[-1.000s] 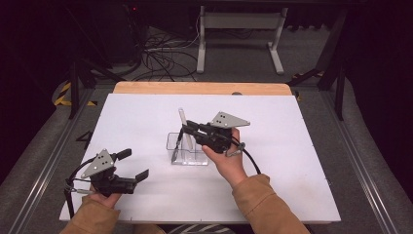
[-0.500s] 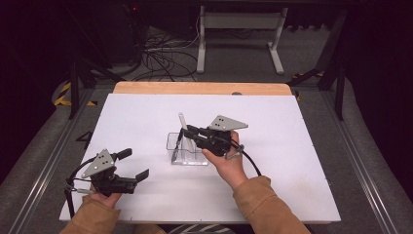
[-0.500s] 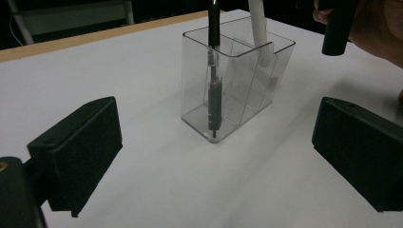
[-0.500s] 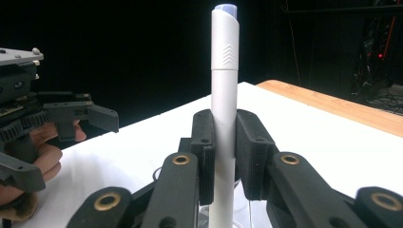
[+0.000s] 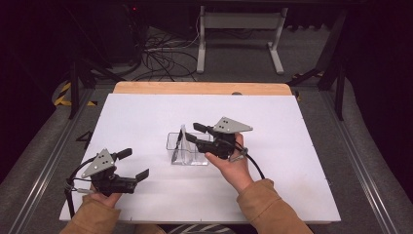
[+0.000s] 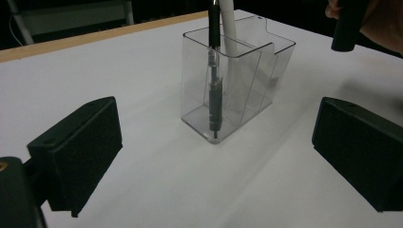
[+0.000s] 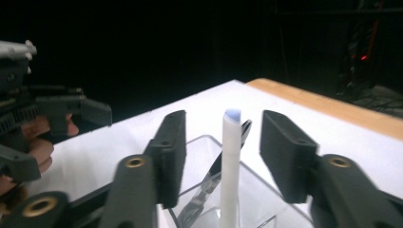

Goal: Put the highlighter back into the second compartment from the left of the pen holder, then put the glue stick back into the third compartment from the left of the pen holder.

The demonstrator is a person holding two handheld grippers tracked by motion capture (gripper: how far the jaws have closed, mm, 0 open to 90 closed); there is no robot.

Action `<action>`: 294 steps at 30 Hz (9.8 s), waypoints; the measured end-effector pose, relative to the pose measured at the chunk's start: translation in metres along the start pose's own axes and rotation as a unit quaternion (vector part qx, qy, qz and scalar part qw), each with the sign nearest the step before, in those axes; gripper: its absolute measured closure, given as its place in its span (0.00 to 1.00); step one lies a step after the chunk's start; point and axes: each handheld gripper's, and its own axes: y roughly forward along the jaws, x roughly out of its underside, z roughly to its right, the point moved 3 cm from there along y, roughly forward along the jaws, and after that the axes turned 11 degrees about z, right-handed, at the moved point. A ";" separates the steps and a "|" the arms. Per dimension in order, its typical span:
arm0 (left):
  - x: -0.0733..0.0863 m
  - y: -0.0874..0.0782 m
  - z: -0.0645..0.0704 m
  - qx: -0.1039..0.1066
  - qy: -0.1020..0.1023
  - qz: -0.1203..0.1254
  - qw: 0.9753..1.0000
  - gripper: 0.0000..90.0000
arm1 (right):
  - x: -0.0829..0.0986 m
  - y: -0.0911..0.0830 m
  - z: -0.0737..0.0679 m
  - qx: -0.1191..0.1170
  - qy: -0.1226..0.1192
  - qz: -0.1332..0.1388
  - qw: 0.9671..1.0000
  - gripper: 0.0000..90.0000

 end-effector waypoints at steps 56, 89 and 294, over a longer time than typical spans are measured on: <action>-0.001 0.000 0.001 -0.003 0.000 0.001 1.000 0.04 | -0.041 -0.064 0.051 0.153 0.024 -0.090 0.984 0.34; 0.000 -0.001 0.001 -0.004 -0.001 0.002 1.000 0.04 | -0.019 -0.044 0.074 0.273 0.292 -0.313 0.861 0.42; 0.002 0.001 0.002 0.002 0.001 0.000 1.000 0.04 | 0.012 -0.021 0.028 -0.072 -0.042 -0.019 0.996 0.76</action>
